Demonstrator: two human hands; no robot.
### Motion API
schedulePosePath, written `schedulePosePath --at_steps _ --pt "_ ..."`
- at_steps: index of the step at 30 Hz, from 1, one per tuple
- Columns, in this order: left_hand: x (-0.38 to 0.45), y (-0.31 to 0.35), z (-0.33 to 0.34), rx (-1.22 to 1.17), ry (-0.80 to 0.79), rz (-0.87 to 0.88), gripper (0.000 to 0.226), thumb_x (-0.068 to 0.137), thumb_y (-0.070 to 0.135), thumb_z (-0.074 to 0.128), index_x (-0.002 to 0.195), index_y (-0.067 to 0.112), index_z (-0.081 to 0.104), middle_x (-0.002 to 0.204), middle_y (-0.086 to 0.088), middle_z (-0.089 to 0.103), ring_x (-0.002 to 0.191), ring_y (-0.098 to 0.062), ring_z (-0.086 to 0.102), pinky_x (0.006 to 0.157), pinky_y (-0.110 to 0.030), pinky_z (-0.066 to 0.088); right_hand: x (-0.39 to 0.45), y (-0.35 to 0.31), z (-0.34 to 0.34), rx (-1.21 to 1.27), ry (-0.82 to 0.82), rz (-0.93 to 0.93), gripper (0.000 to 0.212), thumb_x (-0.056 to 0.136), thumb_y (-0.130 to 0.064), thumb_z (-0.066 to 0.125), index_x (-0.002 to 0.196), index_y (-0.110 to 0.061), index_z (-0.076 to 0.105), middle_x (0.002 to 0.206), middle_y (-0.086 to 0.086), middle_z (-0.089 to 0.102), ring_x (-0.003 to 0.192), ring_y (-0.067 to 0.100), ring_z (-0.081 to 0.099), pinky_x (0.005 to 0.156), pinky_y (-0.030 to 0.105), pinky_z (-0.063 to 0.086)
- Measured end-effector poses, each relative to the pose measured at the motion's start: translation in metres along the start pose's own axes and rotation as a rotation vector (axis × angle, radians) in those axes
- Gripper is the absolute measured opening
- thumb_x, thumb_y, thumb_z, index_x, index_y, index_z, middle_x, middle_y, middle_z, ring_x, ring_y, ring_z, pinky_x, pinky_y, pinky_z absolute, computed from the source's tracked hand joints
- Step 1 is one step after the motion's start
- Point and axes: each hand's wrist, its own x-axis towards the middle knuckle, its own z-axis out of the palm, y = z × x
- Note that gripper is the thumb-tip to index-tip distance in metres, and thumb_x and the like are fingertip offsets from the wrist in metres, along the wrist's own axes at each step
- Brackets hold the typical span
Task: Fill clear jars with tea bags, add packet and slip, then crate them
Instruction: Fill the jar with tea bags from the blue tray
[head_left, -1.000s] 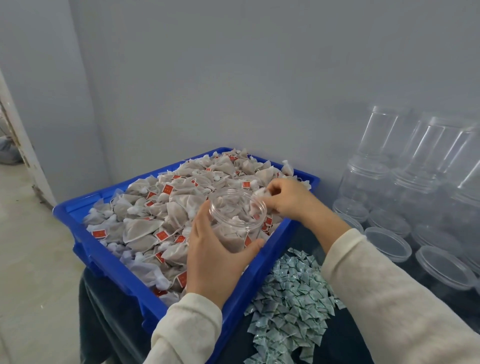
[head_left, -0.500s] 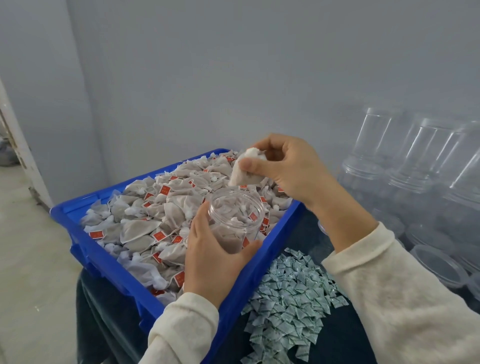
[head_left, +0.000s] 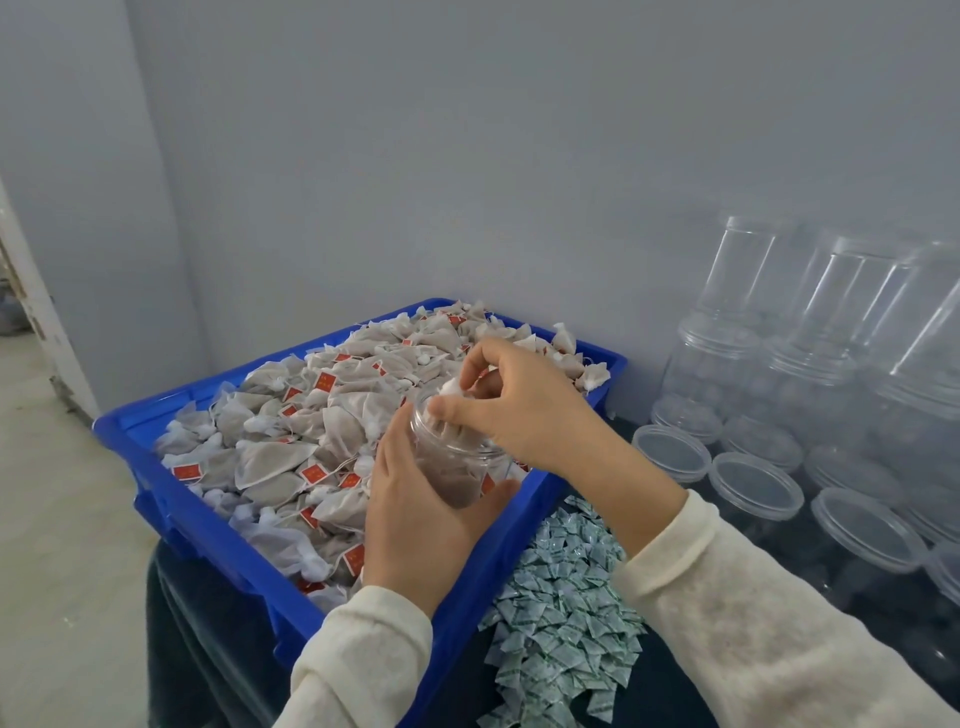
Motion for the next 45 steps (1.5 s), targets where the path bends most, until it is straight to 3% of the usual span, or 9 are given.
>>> schedulePosePath --at_steps 7,11,16,19,25,28,33,38,45 --pt "0.000 -0.004 0.002 0.030 0.043 0.054 0.107 0.056 0.057 0.083 0.141 0.039 0.019 0.143 0.001 0.043 0.128 -0.019 0.046 0.096 -0.029 0.038 -0.003 -0.002 0.003 -0.143 -0.117 -0.074 0.013 0.090 -0.034 0.065 0.079 -0.028 0.066 0.074 -0.015 0.062 0.072 0.001 0.057 0.064 0.014 0.042" --pt "0.000 -0.002 0.002 0.021 0.056 0.059 0.106 0.057 0.055 0.083 0.138 0.046 0.016 0.143 0.004 0.043 0.127 -0.017 0.045 0.094 -0.027 0.035 -0.005 -0.004 -0.002 -0.200 -0.280 -0.071 0.038 0.098 -0.036 0.051 0.075 -0.011 0.068 0.058 -0.005 0.054 0.051 0.006 0.048 0.057 0.019 0.036" --pt "0.000 -0.005 0.003 0.011 0.060 0.066 0.109 0.058 0.043 0.089 0.145 0.024 0.026 0.092 0.040 0.054 0.090 0.027 0.047 0.067 -0.005 0.039 -0.007 -0.006 -0.008 -0.188 -0.393 0.046 0.060 0.101 -0.052 0.032 0.048 -0.024 0.040 0.039 -0.013 0.041 0.048 -0.002 0.037 0.069 0.025 0.029" --pt "0.000 -0.002 0.000 -0.003 0.025 0.023 0.108 0.057 0.051 0.084 0.144 0.037 0.020 0.114 0.017 0.056 0.094 0.006 0.057 0.069 -0.006 0.039 -0.008 -0.008 -0.011 -0.211 -0.426 0.069 0.065 0.096 -0.065 0.021 0.045 -0.031 0.043 0.047 -0.024 0.053 0.081 0.006 0.047 0.097 0.037 0.031" --pt "-0.002 0.002 -0.002 0.023 -0.007 0.009 0.104 0.054 0.059 0.078 0.135 0.052 0.014 0.135 -0.003 0.052 0.119 -0.022 0.053 0.097 -0.041 0.049 -0.008 -0.014 -0.014 -0.291 -0.548 0.033 0.060 0.098 -0.060 0.011 0.057 -0.028 0.040 0.038 -0.026 0.045 0.060 -0.010 0.041 0.095 0.034 0.023" --pt "-0.001 0.002 -0.003 0.013 -0.013 0.000 0.103 0.053 0.062 0.079 0.132 0.056 0.012 0.142 0.000 0.045 0.120 -0.018 0.053 0.100 -0.038 0.045 -0.001 -0.010 -0.013 -0.115 -0.400 0.011 0.066 0.100 -0.055 0.020 0.081 -0.020 0.072 0.077 -0.021 0.066 0.081 -0.009 0.059 0.086 0.019 0.036" --pt "-0.004 0.003 -0.003 0.016 -0.006 0.032 0.101 0.050 0.067 0.076 0.129 0.058 0.014 0.145 0.009 0.037 0.116 0.003 0.044 0.099 -0.030 0.036 0.035 0.017 -0.016 0.107 0.168 0.041 0.051 0.102 -0.038 0.035 0.063 -0.023 0.065 0.067 -0.015 0.067 0.066 -0.005 0.061 0.061 0.014 0.036" --pt "-0.004 0.004 -0.003 0.028 0.011 0.049 0.102 0.052 0.062 0.080 0.128 0.060 0.012 0.148 0.009 0.035 0.133 -0.015 0.040 0.107 -0.034 0.033 0.077 0.075 0.003 -0.040 0.135 0.169 0.035 0.100 -0.025 0.047 0.092 0.001 0.068 0.076 0.009 0.062 0.062 0.011 0.049 0.060 0.022 0.041" --pt "-0.005 0.002 -0.003 0.001 -0.003 0.056 0.107 0.052 0.064 0.080 0.131 0.063 0.007 0.145 0.014 0.035 0.125 -0.017 0.048 0.104 -0.041 0.044 0.107 0.133 0.028 -0.334 0.062 0.231 0.022 0.098 -0.017 0.053 0.117 -0.014 0.064 0.113 0.006 0.066 0.097 0.018 0.060 0.083 0.028 0.049"
